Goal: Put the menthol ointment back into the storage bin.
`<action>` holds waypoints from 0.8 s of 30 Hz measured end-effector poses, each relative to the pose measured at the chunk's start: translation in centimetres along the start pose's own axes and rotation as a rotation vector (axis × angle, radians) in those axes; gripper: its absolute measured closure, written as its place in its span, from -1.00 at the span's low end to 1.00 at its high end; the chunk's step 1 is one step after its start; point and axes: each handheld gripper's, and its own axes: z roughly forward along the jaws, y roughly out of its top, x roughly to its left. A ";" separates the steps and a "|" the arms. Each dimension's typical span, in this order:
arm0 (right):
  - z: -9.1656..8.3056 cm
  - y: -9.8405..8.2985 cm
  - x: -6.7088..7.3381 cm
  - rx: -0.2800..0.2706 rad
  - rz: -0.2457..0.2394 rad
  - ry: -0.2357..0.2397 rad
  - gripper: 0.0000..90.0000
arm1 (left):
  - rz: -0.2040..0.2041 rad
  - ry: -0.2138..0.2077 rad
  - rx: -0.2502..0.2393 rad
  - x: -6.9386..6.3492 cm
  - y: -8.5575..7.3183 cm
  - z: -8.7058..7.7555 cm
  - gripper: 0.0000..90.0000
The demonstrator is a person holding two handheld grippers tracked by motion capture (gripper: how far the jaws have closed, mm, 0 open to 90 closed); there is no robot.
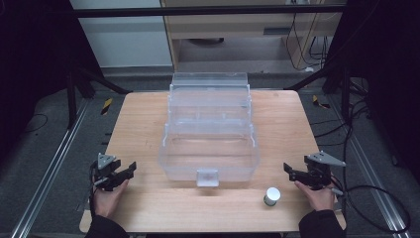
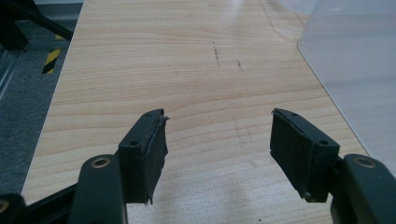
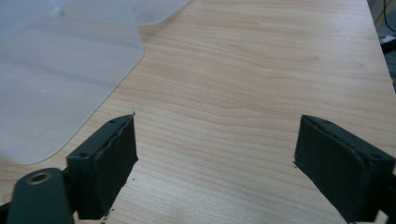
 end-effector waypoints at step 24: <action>-1.2 3.9 1.6 0.065 -0.170 0.105 -0.23 | 0.036 0.003 0.021 -0.3 0.0 -0.1 -0.19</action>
